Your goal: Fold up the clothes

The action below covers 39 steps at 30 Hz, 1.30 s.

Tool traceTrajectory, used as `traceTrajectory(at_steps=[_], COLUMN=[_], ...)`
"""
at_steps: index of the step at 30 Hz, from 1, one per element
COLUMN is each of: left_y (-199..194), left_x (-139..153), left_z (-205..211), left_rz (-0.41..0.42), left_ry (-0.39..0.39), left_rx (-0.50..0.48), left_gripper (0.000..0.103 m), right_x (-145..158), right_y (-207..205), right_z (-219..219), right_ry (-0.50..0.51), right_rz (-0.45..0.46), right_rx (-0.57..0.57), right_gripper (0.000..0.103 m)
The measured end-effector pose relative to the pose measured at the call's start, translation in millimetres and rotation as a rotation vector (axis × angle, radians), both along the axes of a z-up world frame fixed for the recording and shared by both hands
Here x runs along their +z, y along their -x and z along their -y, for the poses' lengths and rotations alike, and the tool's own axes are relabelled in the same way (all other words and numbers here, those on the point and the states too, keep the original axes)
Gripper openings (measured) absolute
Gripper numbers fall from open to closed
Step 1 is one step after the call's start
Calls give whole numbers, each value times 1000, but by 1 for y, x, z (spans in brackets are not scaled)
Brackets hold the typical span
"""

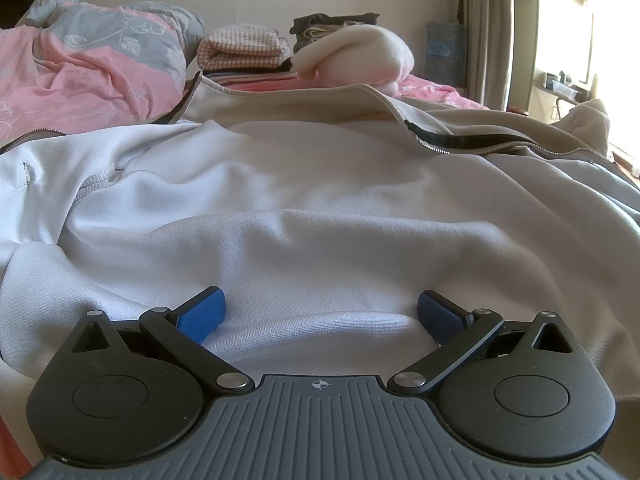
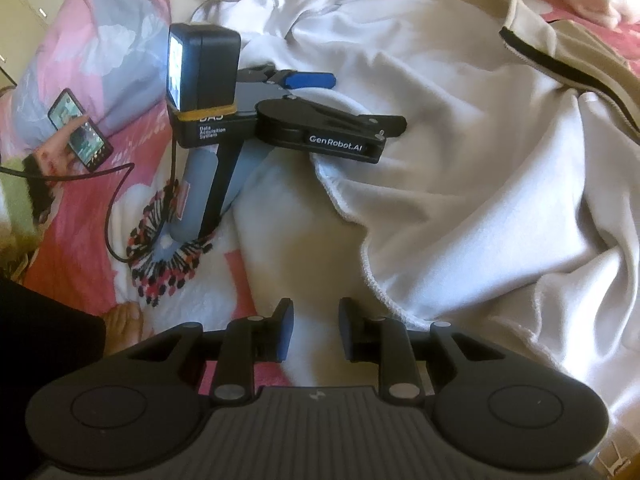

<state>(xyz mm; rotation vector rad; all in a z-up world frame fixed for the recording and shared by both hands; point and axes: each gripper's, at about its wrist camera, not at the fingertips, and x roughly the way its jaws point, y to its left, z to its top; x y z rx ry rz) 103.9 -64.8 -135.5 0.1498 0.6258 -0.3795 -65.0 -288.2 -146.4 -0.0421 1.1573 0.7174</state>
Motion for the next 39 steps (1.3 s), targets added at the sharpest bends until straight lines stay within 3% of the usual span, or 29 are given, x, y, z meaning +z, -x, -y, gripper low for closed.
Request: traceTrajectory(at_steps=[14,30,39], left_y=[0,0,-1], left_x=[0,0,0], left_z=[0,0,-1], left_rz=[-2,-1,-6], left_ry=[0,4,14], left_rx=[-1,-1,-2], left_gripper=[103,103,103], right_x=[31,22,27], right_y=[-12,-15,-20], right_z=[13,14,24], right_ry=[-103,-128,-155], right_rz=[89,67,83], right_rx=[-113,-144,-238], right_gripper=[27,27,28])
